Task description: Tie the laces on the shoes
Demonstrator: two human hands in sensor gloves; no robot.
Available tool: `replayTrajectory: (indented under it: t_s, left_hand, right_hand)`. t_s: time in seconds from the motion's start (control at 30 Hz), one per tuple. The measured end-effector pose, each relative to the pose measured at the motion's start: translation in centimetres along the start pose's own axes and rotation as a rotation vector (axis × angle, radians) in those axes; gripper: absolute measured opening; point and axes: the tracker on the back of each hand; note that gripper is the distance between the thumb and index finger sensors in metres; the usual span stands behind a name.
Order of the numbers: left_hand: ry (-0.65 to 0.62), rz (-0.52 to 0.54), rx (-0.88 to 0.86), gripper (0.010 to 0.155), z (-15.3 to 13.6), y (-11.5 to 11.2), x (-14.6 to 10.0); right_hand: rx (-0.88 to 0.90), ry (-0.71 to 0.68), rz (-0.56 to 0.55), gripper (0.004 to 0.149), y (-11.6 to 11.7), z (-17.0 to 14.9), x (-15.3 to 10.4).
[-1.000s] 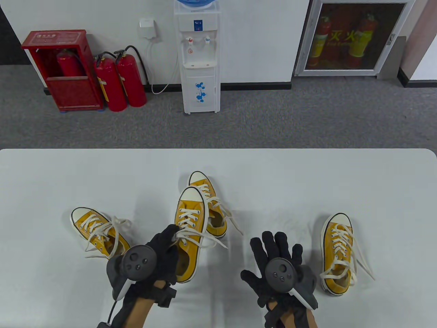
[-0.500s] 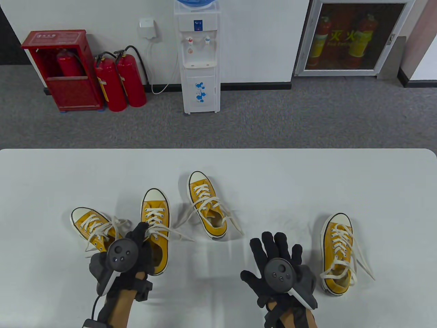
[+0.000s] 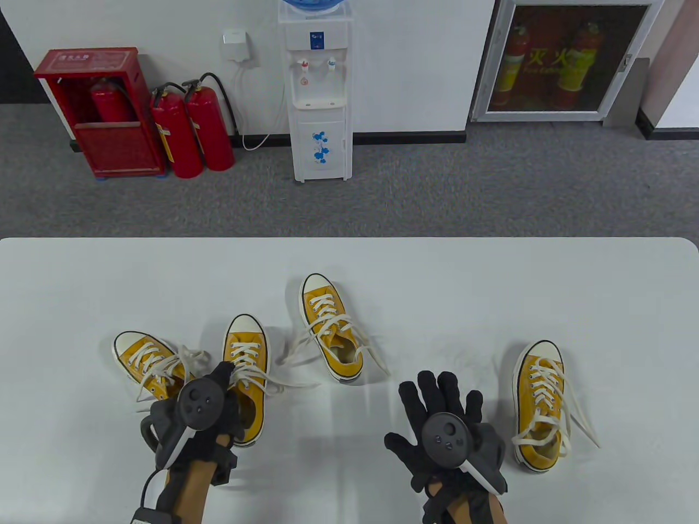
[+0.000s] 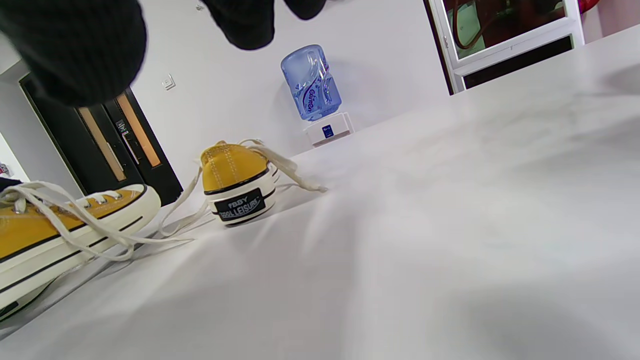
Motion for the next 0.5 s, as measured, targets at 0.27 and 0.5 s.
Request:
replayTrajectory:
  t_s: [0.27, 0.5]
  left_hand:
    - [0.036, -0.110, 0.044, 0.057, 0.04, -0.56, 0.18]
    - [0.052, -0.193, 0.040, 0.061, 0.16, -0.40, 0.05]
  right_hand:
    - [-0.005, 0.001, 0.008, 0.088, 0.07, 0.03, -0.01]
    - [-0.010, 0.001, 0.016, 0.088, 0.11, 0.09, -0.01]
Point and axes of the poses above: the tracker on the back of each hand, its own z axis roughly to the thumb side, its own x axis roughly from the wrist to the fingertips, y = z × x, and after that the axes turned 11 degrees about y, right-handed
